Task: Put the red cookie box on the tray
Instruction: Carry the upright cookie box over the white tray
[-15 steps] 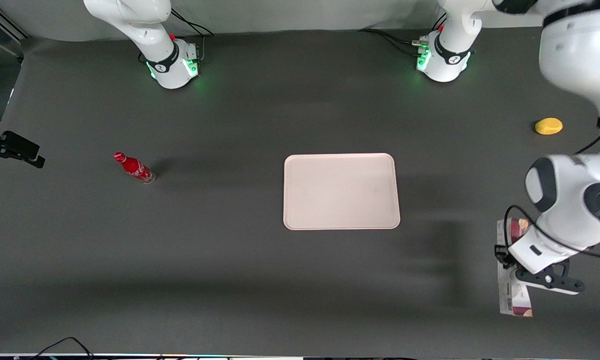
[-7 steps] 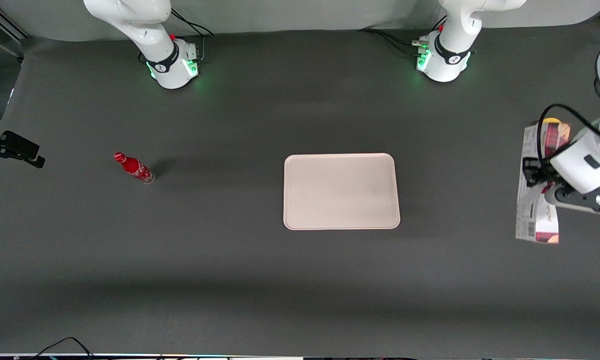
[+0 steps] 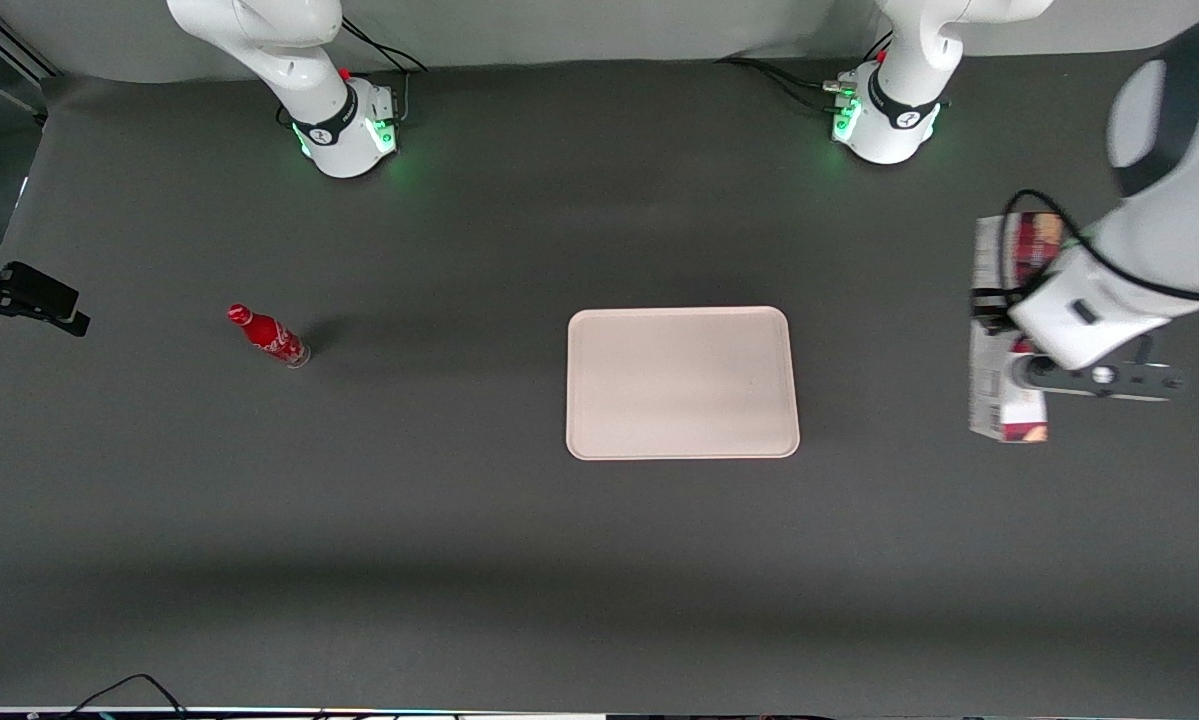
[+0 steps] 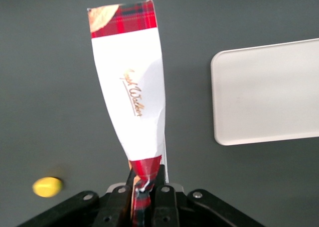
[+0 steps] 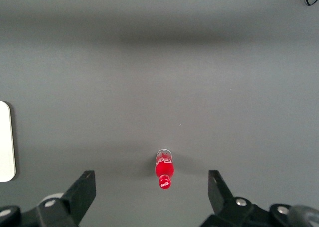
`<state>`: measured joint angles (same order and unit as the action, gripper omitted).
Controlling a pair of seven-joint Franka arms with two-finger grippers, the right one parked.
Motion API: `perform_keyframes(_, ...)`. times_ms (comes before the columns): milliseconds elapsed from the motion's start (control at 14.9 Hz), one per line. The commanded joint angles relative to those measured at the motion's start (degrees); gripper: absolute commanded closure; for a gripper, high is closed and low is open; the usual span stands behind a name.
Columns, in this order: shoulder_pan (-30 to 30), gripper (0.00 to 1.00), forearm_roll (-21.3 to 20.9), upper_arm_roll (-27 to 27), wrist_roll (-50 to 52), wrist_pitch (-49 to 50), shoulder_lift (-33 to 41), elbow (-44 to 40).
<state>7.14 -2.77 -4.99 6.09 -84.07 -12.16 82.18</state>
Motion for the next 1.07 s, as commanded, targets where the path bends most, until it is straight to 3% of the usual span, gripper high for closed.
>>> perform_keyframes(0,1.5,1.00,0.2,-7.0,12.5,-10.5,8.1,17.0)
perform_keyframes(336,2.2,1.00,1.3,-12.7,17.6,-35.5,11.2,38.1)
perform_keyframes(738,5.8,1.00,0.8,-14.3,24.8,-53.3,3.9,45.1)
perform_keyframes(1007,5.8,1.00,-3.8,-14.3,25.4,-59.9,-1.7,45.1)
